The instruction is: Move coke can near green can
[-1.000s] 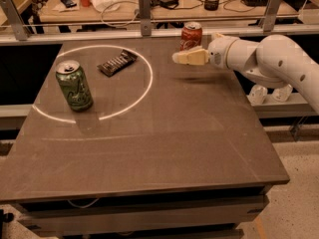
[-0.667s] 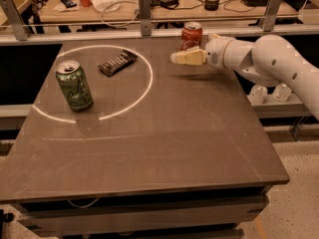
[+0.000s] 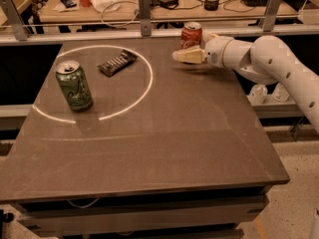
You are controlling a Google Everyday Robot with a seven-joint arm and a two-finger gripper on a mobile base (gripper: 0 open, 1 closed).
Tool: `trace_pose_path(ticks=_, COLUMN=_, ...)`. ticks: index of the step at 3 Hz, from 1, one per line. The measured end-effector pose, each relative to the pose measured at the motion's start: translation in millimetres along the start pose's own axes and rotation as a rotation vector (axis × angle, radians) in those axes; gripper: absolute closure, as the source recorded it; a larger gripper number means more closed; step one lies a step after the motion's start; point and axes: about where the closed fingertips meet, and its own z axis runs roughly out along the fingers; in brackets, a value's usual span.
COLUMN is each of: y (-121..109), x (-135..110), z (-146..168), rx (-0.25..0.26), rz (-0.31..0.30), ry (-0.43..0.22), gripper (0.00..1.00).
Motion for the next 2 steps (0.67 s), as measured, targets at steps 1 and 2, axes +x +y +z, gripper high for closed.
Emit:
trace_pose_path(ticks=1, y=-2.1, x=-0.5, z=3.2, rx=-0.015, rz=-0.011, ry=-0.020, gripper=0.40)
trace_pose_path(ticks=2, y=-3.3, x=-7.1, z=1.1, rx=-0.039, rz=-0.015, ry=-0.037, gripper=0.64)
